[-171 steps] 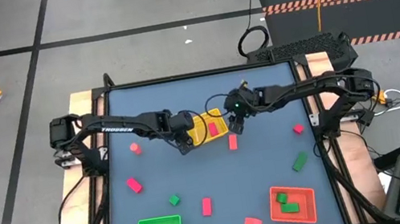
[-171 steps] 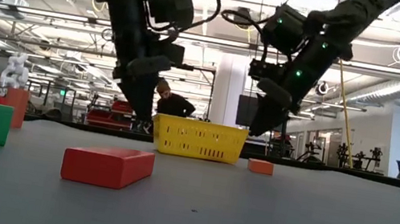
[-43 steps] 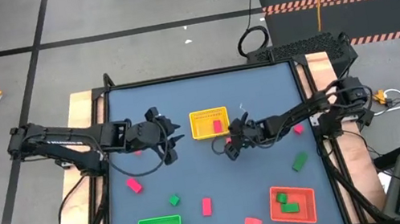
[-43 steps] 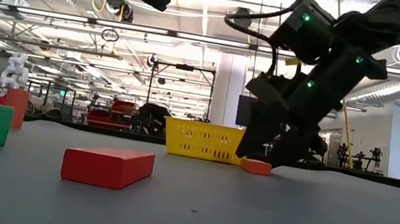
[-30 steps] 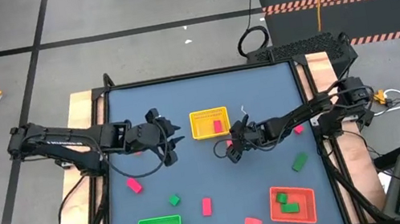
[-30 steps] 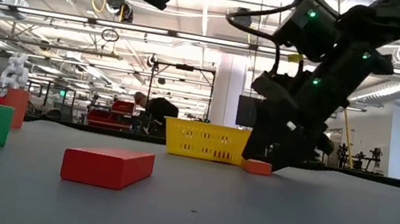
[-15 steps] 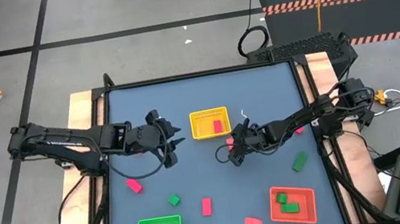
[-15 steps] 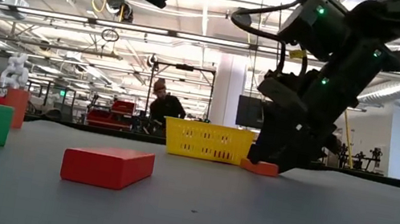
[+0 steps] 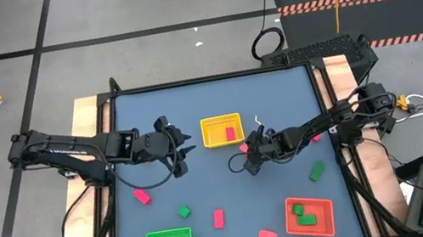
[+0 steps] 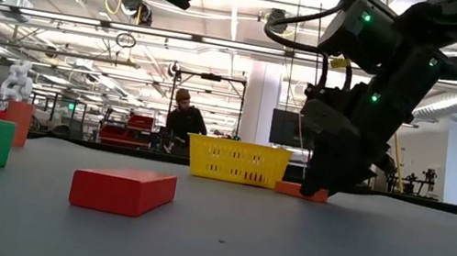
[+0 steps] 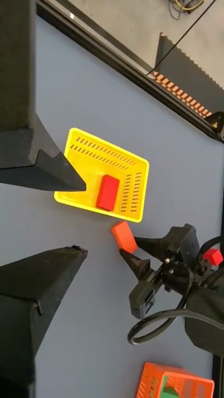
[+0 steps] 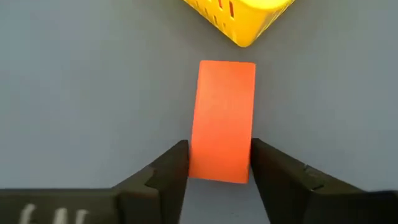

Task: Sort & place blocks by color
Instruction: Put the orange block into the green bin

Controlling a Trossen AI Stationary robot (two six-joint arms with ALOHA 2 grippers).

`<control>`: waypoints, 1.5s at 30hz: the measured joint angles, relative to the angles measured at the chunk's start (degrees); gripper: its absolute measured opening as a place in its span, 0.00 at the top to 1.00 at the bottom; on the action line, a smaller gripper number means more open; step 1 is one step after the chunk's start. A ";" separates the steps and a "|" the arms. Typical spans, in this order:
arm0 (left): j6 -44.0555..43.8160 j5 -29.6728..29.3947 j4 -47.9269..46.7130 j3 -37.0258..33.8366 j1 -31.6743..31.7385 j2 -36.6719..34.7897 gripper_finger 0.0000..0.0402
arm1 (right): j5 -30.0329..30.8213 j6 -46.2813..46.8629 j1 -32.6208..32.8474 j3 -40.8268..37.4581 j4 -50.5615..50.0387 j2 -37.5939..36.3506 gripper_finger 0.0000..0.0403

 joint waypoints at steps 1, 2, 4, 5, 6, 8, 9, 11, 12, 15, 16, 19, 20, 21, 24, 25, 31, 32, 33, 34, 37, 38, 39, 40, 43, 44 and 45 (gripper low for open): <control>-0.04 0.00 -0.02 0.00 0.00 0.00 0.60 | 0.01 -0.69 0.00 0.00 -0.03 -0.01 0.63; -0.08 0.00 0.00 0.00 -0.02 0.00 0.60 | -0.03 -1.49 0.04 0.00 -0.05 -0.02 0.65; -0.22 0.00 -0.02 0.00 -0.35 0.00 0.60 | -0.05 -3.17 0.50 0.00 -0.01 -0.07 0.70; -0.20 -0.02 -0.01 0.00 -0.61 0.00 0.60 | -0.07 -4.26 0.89 -0.02 -0.01 -0.35 0.70; -0.07 -0.02 -0.01 0.00 -0.94 0.00 0.60 | -0.37 -5.52 1.37 -0.04 0.04 -0.63 0.70; 0.65 0.04 0.12 0.00 -1.76 0.00 0.60 | -1.97 -7.99 2.32 -0.06 0.19 -1.94 0.70; 1.34 0.09 0.37 0.00 -2.18 0.00 0.60 | -2.94 -9.22 2.93 -0.20 0.03 -2.76 0.70; 3.26 0.11 1.90 0.00 -3.33 0.02 0.60 | -5.32 -11.85 4.27 -0.37 0.14 -4.91 0.70; 4.08 0.11 3.17 0.00 -3.89 0.02 0.60 | -6.03 -13.81 5.04 -0.39 0.59 -6.27 0.70; 7.20 0.15 10.38 -0.43 -5.67 0.04 0.60 | -4.59 -19.87 7.44 -0.24 4.73 -11.46 0.70; 8.74 0.54 14.42 -1.25 -6.16 0.03 0.60 | -3.36 -22.30 8.17 -0.24 5.91 -13.22 0.70; 13.00 4.89 27.70 -4.82 -6.91 0.09 0.60 | 1.66 -30.60 10.32 -0.26 12.29 -18.42 0.70; 13.92 6.49 32.03 -6.04 -6.88 0.09 0.60 | 3.26 -34.10 11.01 -0.24 14.94 -20.15 0.70; 14.53 7.87 36.91 -7.29 -6.68 0.09 0.60 | 4.48 -37.54 11.55 -0.23 17.91 -21.79 0.70; 15.24 9.03 45.47 -10.06 -5.88 0.04 0.60 | 5.29 -46.92 12.46 -0.15 24.32 -24.86 0.70; 15.28 9.04 46.44 -10.72 -5.57 0.04 0.59 | 5.31 -49.20 12.48 -0.15 25.63 -25.42 0.70; 13.21 10.45 50.09 -11.65 -4.56 2.81 0.44 | 5.50 -54.84 11.79 -0.15 28.49 -25.01 0.70; 12.60 10.49 50.59 -11.75 -4.45 3.82 0.40 | 5.52 -55.17 11.65 -0.15 28.46 -24.45 0.70; 12.13 10.46 51.68 -11.91 -4.28 5.06 0.37 | 5.52 -55.66 11.51 -0.15 28.92 -23.78 0.70; 11.84 10.45 54.11 -11.89 -4.02 6.54 0.33 | 5.51 -56.39 11.28 -0.15 30.13 -23.19 0.70; 12.42 10.45 57.35 -11.74 -3.32 10.04 0.23 | 5.54 -57.89 10.97 -0.15 32.70 -22.45 0.70; 12.34 10.64 58.48 -11.82 -3.12 11.02 0.20 | 5.48 -58.32 10.84 -0.17 32.90 -22.32 0.70; 12.44 10.67 59.10 -11.78 -2.89 11.73 0.17 | 5.54 -58.78 10.84 -0.28 32.98 -22.32 0.70; 12.53 10.76 59.56 -11.78 -2.82 11.99 0.14 | 5.50 -59.27 10.84 -0.28 33.02 -22.32 0.70; 12.99 10.49 60.62 -11.74 -2.96 12.00 0.10 | 5.50 -59.43 10.86 -0.28 33.69 -22.64 0.70; 13.11 10.43 61.06 -11.74 -2.99 11.98 0.09 | 5.48 -59.52 10.84 -0.26 34.10 -22.65 0.70; 13.39 10.44 61.17 -11.74 -3.06 11.98 0.09 | 5.50 -59.73 10.84 -0.26 34.29 -22.64 0.70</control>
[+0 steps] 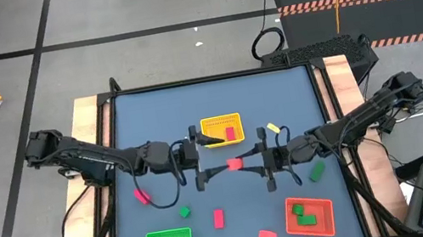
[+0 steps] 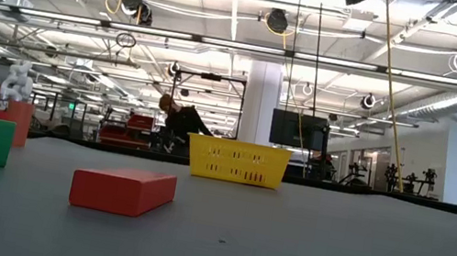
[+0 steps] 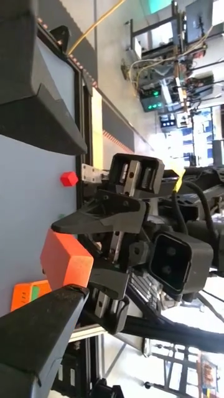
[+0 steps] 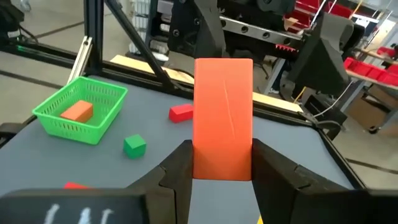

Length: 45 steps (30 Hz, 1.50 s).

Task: Sort & place blocks by color
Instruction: Put the orange block into the green bin

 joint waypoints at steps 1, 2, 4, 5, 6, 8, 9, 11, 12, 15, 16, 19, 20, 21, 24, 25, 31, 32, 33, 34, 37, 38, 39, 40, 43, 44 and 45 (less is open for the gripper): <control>0.22 -0.01 -0.01 0.00 -0.17 0.01 0.10 | -0.03 -0.32 0.02 0.00 0.07 0.03 0.70; 0.53 -0.02 -0.01 0.00 -0.34 0.04 0.10 | -0.13 -0.44 0.02 0.00 0.17 0.05 0.70; 1.31 -0.13 0.13 0.03 -0.69 0.26 0.12 | -0.17 -0.65 0.02 0.00 0.43 0.07 0.70; 1.84 -0.14 0.34 0.07 -0.95 0.55 0.13 | -0.17 -0.77 0.02 0.00 0.40 0.07 0.70; 2.46 -0.13 0.44 0.07 -1.15 0.76 0.14 | -0.20 -0.80 0.02 0.00 0.25 0.07 0.70; 4.16 -0.21 0.20 0.07 -1.69 0.81 0.15 | -0.34 -0.96 0.04 0.00 0.21 0.11 0.70; 5.06 -0.26 -0.02 0.08 -1.95 0.81 0.16 | -0.31 -1.02 0.04 0.00 0.20 0.11 0.70; 6.74 -0.53 -0.82 0.11 -2.48 0.84 0.17 | 0.38 -1.02 0.04 0.00 -0.33 0.11 0.70; 7.55 -0.55 -1.06 0.11 -2.80 0.87 0.17 | 1.51 -0.97 0.04 0.00 -0.73 0.11 0.70; 9.57 0.10 -2.96 -0.24 -4.08 0.82 0.18 | 4.64 -0.62 -0.11 0.35 0.03 -0.18 0.70; 9.92 0.25 -2.45 -0.21 -4.32 0.65 0.17 | 4.85 -0.65 -0.11 0.35 0.26 -0.22 0.70; 10.15 -0.53 -2.07 -0.02 -4.26 0.31 0.17 | 4.83 -0.62 -0.13 0.35 0.25 -0.09 0.70; 10.04 -1.16 -2.20 -0.02 -4.23 0.50 0.17 | 4.64 -0.60 -0.11 0.35 0.28 -0.10 0.70; 10.02 -1.75 -2.37 -0.08 -4.09 0.54 0.17 | 3.73 -0.59 -0.11 0.35 0.30 -0.09 0.70; 9.80 -2.14 -1.11 -0.05 -4.04 0.37 0.18 | 2.10 -0.59 0.00 0.32 0.65 0.00 0.70; 9.74 -2.15 -0.88 -0.04 -4.04 0.37 0.17 | 1.67 -0.54 0.00 0.31 1.00 -0.01 0.70; 9.50 -2.11 0.38 -0.04 -4.04 0.39 0.18 | 1.62 -0.14 -0.07 0.31 1.53 0.04 0.70; 9.39 -2.07 0.57 -0.04 -4.04 0.39 0.18 | 1.58 -0.14 -0.07 0.31 1.87 0.32 0.70; 9.35 -2.02 0.97 -0.04 -4.04 0.39 0.18 | 1.49 -0.14 -0.07 0.31 2.17 0.56 0.70; 9.25 -1.95 1.45 -0.04 -4.06 0.43 0.19 | 1.51 -0.14 -0.07 0.28 2.29 0.86 0.70; 9.15 -1.91 3.01 0.02 -4.04 1.59 0.18 | 1.51 -0.43 -0.11 0.22 3.75 1.64 0.70; 9.15 -1.91 3.53 -0.02 -4.04 2.34 0.18 | 1.51 -0.45 -0.11 0.22 3.91 1.62 0.70; 9.17 -1.89 5.03 0.00 -4.04 3.38 0.18 | 1.51 -0.45 -0.11 0.22 4.26 1.60 0.70; 9.24 -1.86 6.00 -0.01 -4.04 4.13 0.18 | 1.52 -0.46 -0.13 0.22 4.33 1.57 0.70; 9.52 -1.74 8.31 0.04 -3.91 6.09 0.18 | 1.49 -0.54 -0.13 0.22 4.15 1.62 0.70; 9.59 -1.72 9.07 0.04 -3.75 6.62 0.18 | 1.49 -0.55 -0.13 0.22 4.13 1.62 0.70; 9.59 -1.72 9.84 0.07 -3.55 7.06 0.18 | 1.49 -0.56 -0.13 0.22 4.13 1.62 0.70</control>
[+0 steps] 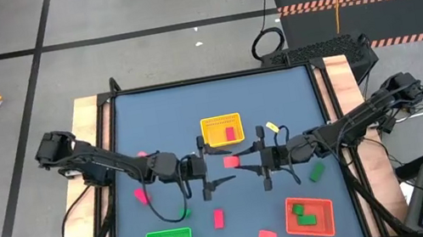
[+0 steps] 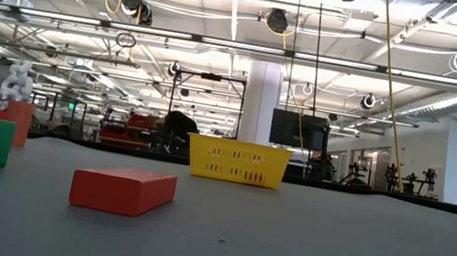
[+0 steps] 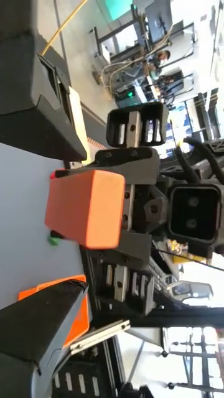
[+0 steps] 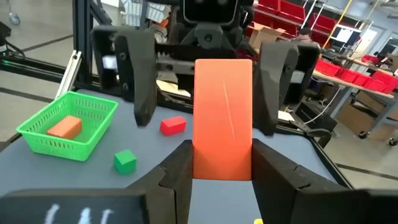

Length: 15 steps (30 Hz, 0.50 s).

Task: Sort & place blocks by color
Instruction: Put the orange block into the green bin

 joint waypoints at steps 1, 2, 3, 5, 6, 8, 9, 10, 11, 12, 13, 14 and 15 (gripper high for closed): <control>-0.03 -0.01 0.69 0.00 0.19 0.22 0.19 | 0.02 0.00 -0.02 0.00 0.00 0.00 0.70; -0.05 0.00 1.93 0.00 0.30 0.51 0.19 | 0.02 -0.02 -0.02 0.00 -0.11 0.00 0.70; -0.05 0.04 3.74 0.01 0.45 0.85 0.20 | 0.02 -0.02 -0.02 0.00 -0.46 0.00 0.70; -0.07 0.18 5.96 0.09 0.51 1.62 0.22 | 0.01 -0.05 -0.02 0.00 -0.61 0.00 0.70; -0.05 0.24 6.52 0.09 0.45 2.08 0.23 | 0.01 -0.05 -0.02 0.00 -0.58 0.00 0.70; -0.05 0.32 7.12 0.09 0.44 2.75 0.26 | 0.02 -0.05 -0.02 0.00 -0.60 0.00 0.70; -0.07 0.39 7.14 0.07 0.44 2.74 0.28 | 0.03 -0.05 -0.02 0.00 -0.75 0.00 0.70; -0.07 0.39 7.24 0.07 0.46 2.64 0.30 | 0.06 -0.05 -0.02 0.00 -0.93 0.00 0.70; -0.11 0.38 7.21 0.09 0.47 2.53 0.33 | 0.06 -0.05 -0.02 0.00 -1.05 0.00 0.70; -0.22 0.38 7.09 0.09 0.47 2.52 0.35 | 0.06 -0.05 -0.02 0.00 -1.07 0.00 0.70; -0.25 0.39 6.74 0.09 0.47 2.55 0.38 | 0.06 -0.05 -0.02 0.00 -0.95 0.00 0.70; -0.23 0.39 6.60 0.09 0.49 2.63 0.41 | 0.08 -0.05 -0.02 0.00 -0.83 0.00 0.70; -0.23 0.38 6.73 0.09 0.48 2.65 0.44 | 0.10 -0.05 -0.02 0.00 -0.81 0.00 0.70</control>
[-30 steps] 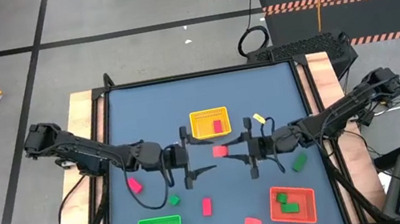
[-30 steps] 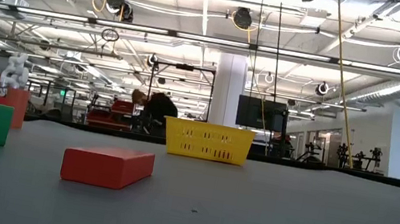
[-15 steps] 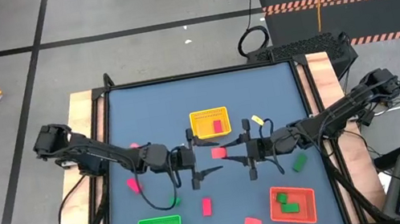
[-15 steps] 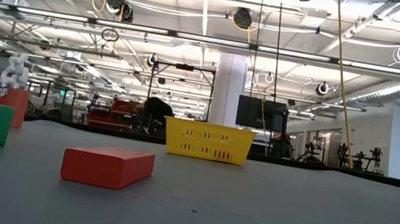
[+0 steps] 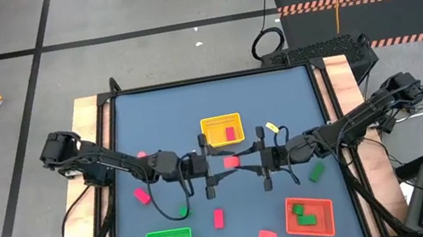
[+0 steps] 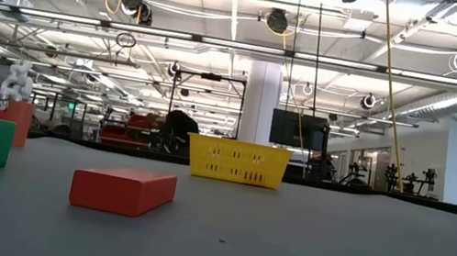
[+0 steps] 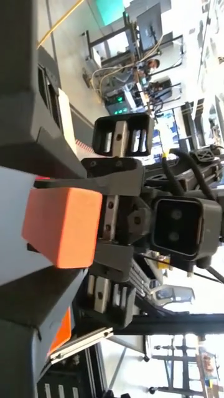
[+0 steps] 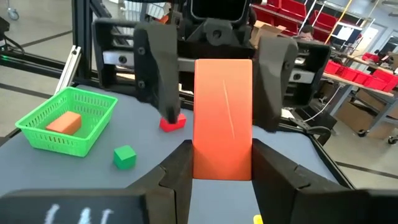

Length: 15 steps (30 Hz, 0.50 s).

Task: Sort & place blocks by color
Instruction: Put the orange block into the green bin

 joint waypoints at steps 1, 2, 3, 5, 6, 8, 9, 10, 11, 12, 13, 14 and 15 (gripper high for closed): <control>0.00 -0.01 0.18 0.00 -0.01 -0.02 0.47 | 0.02 0.00 0.00 0.00 0.02 0.00 0.70; 0.02 -0.01 0.35 0.00 -0.01 -0.08 0.51 | 0.02 0.00 0.00 0.00 0.02 0.00 0.70; 0.01 0.01 0.31 0.00 -0.01 -0.11 0.55 | 0.02 0.00 0.00 0.00 0.02 0.00 0.70; 0.47 -0.05 -0.01 0.00 -0.01 -0.09 0.64 | 0.01 0.16 0.02 -0.04 0.05 0.00 0.70; 0.97 -0.03 -0.10 0.00 -0.01 -0.09 0.67 | -0.04 0.35 0.02 -0.09 0.12 0.00 0.70; 1.31 0.02 -0.07 0.00 -0.01 -0.09 0.68 | -0.11 0.37 0.02 -0.09 0.15 0.00 0.66; 1.27 0.03 -0.09 0.00 -0.01 -0.11 0.68 | -0.02 0.39 0.02 -0.09 0.13 0.00 0.63; 1.27 0.01 -0.15 0.00 -0.01 -0.10 0.68 | 0.08 0.60 0.02 -0.09 0.20 0.00 0.60; 1.28 0.01 -0.34 0.00 -0.01 -0.10 0.68 | 0.13 0.89 0.02 -0.09 0.42 0.00 0.58; 1.31 0.00 -0.75 0.00 -0.01 -0.09 0.68 | 0.15 1.23 0.00 -0.09 0.44 -0.03 0.55; 1.36 -0.04 -1.29 -0.01 -0.01 -0.13 0.68 | 0.15 1.49 0.00 -0.09 0.39 -0.04 0.53; 1.36 -0.41 -2.07 -0.01 -0.01 -0.37 0.68 | 0.13 1.53 0.00 -0.09 0.05 -0.04 0.51; 1.30 -1.01 -2.94 -0.02 -0.01 -0.73 0.68 | 0.13 1.53 0.01 -0.09 -0.68 -0.04 0.49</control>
